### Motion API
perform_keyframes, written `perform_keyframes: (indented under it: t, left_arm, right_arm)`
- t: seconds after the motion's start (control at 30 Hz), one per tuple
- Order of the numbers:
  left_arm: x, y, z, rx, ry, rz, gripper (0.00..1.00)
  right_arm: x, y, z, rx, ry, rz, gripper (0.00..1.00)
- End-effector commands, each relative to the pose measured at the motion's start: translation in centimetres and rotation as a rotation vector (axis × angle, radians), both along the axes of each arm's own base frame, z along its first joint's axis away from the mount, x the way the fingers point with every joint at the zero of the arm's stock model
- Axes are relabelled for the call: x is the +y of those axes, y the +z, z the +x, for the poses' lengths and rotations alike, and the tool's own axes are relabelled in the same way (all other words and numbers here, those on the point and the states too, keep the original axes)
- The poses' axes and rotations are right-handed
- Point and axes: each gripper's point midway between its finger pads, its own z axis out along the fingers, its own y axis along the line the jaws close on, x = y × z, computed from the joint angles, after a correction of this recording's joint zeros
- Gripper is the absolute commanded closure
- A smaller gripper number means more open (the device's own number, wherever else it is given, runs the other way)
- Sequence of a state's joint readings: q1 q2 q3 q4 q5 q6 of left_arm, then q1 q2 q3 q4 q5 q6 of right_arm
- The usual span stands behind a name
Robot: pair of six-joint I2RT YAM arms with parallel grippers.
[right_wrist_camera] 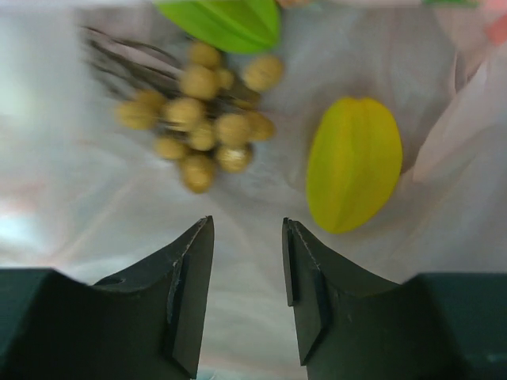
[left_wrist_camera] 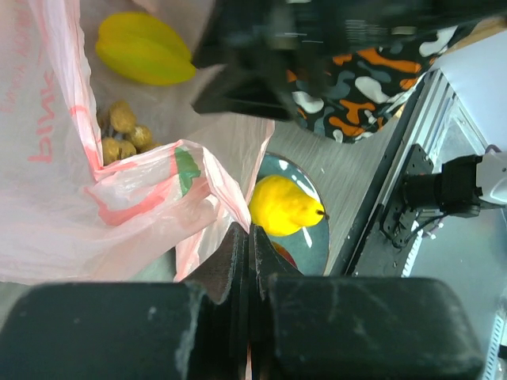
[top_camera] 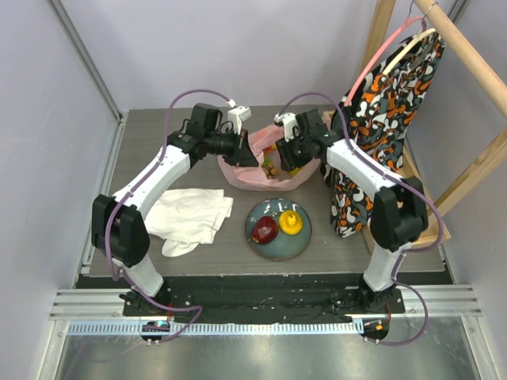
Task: Take the fake fruits out of the plastic bag
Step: Adjust the plastic bag at the center of the board, then take out the fake fruit from the plastic bag.
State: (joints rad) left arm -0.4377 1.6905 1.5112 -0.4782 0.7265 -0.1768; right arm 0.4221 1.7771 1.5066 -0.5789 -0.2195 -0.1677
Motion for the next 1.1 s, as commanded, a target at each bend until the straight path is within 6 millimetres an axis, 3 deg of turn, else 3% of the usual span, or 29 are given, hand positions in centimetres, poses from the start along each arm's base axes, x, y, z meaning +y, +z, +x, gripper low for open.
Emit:
perform_keyframes:
  t: [0.0, 0.03, 0.07, 0.1, 0.2, 0.3, 0.33, 0.37, 0.67, 0.7, 0.87, 0.97, 1.07]
  left_arm:
    - [-0.4, 1.8, -0.9, -0.043, -0.02, -0.04, 1.0]
    - [-0.4, 2.0, -0.9, -0.048, -0.022, -0.043, 1.0]
    - [-0.5, 2.1, -0.8, -0.051, -0.021, -0.044, 1.0]
    - [-0.5, 2.2, -0.7, -0.058, -0.019, -0.044, 1.0]
    - [-0.5, 2.7, -0.5, -0.067, -0.02, -0.043, 1.0]
    - [-0.6, 2.5, -0.4, -0.063, -0.022, -0.041, 1.0]
    - [-0.7, 2.5, -0.5, -0.064, -0.022, -0.04, 1.0]
    - [-0.7, 2.4, -0.5, -0.06, -0.025, -0.041, 1.0]
    - [-0.7, 2.5, -0.8, -0.068, -0.033, -0.036, 1.0]
    - [-0.7, 2.5, -0.8, -0.07, -0.033, -0.033, 1.0]
    - [-0.5, 2.5, -0.9, -0.073, -0.032, -0.029, 1.0]
    - [-0.5, 2.4, -1.1, -0.071, -0.035, -0.028, 1.0]
    - [-0.5, 2.3, -1.1, -0.07, -0.036, -0.026, 1.0]
  right_arm:
    - [-3.2, -1.0, 2.0, -0.054, -0.158, -0.138, 0.52]
    - [-4.1, -1.1, 1.6, -0.058, -0.193, -0.158, 0.49]
    - [-4.9, -2.8, 0.0, -0.024, -0.207, -0.178, 0.46]
    - [-5.3, -1.2, -1.0, -0.047, -0.234, -0.145, 0.4]
    - [-6.0, -1.6, -2.7, -0.042, -0.242, -0.137, 0.34]
    - [-5.7, -0.9, -0.8, -0.086, -0.24, -0.146, 0.25]
    - [-5.6, -2.1, 0.1, -0.072, -0.23, -0.179, 0.24]
    - [-5.1, -1.0, 1.4, -0.105, -0.227, -0.171, 0.23]
    - [-3.0, -3.8, 7.2, -0.118, -0.153, -0.236, 0.17]
    - [-2.9, -5.1, 7.5, -0.096, -0.147, -0.253, 0.17]
    - [-3.0, -6.8, 8.7, -0.085, -0.137, -0.294, 0.21]
    - [-2.8, -7.2, 8.6, -0.085, -0.107, -0.306, 0.33]
    - [-2.9, -6.6, 8.3, -0.094, -0.075, -0.315, 0.53]
